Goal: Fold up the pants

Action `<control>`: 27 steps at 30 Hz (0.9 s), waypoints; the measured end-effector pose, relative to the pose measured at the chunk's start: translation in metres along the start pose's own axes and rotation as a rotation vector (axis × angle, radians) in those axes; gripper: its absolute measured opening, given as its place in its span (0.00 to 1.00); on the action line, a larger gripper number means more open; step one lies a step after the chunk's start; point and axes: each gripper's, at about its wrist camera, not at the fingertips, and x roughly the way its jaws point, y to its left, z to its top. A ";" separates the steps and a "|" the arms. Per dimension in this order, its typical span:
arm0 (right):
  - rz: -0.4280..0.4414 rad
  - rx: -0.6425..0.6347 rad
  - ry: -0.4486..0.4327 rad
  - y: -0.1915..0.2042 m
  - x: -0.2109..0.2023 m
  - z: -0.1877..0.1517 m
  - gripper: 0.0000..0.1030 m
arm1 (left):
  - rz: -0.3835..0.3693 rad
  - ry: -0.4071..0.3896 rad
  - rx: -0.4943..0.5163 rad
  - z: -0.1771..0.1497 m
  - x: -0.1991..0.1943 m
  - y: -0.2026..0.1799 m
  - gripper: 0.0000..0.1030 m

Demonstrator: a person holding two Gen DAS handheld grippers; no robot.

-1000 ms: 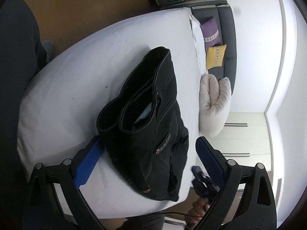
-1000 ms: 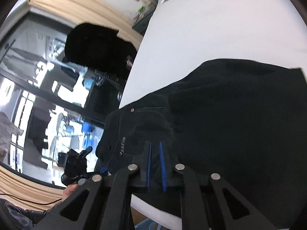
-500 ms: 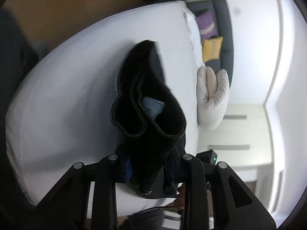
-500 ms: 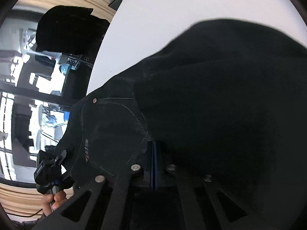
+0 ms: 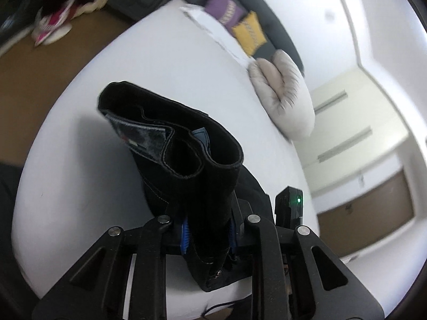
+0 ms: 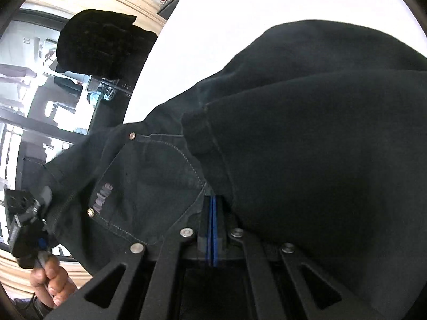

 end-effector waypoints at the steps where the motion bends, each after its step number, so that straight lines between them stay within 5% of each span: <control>1: -0.001 -0.015 -0.004 -0.001 -0.003 -0.001 0.00 | -0.003 0.006 0.035 -0.002 0.004 -0.014 0.19; 9: -0.014 -0.005 -0.011 -0.022 -0.045 -0.044 0.04 | -0.039 0.071 0.298 -0.015 0.047 -0.101 0.19; 11: 0.033 0.014 -0.067 -0.030 -0.070 -0.052 0.39 | -0.039 0.095 0.357 -0.025 0.059 -0.118 0.19; 14: 0.134 0.102 -0.206 -0.054 -0.112 -0.058 0.67 | -0.043 0.146 0.441 -0.041 0.084 -0.145 0.19; 18: 0.356 0.239 -0.301 -0.096 -0.142 -0.049 0.73 | -0.050 0.212 0.557 -0.064 0.120 -0.178 0.19; 22: 0.511 0.263 -0.305 -0.106 -0.142 -0.037 0.87 | -0.046 0.281 0.659 -0.094 0.152 -0.196 0.16; 25: 0.562 0.240 -0.273 -0.105 -0.135 -0.034 0.92 | -0.046 0.329 0.716 -0.115 0.165 -0.201 0.16; 27: 0.524 0.231 -0.248 -0.106 -0.126 -0.027 0.92 | -0.036 0.363 0.751 -0.129 0.182 -0.208 0.15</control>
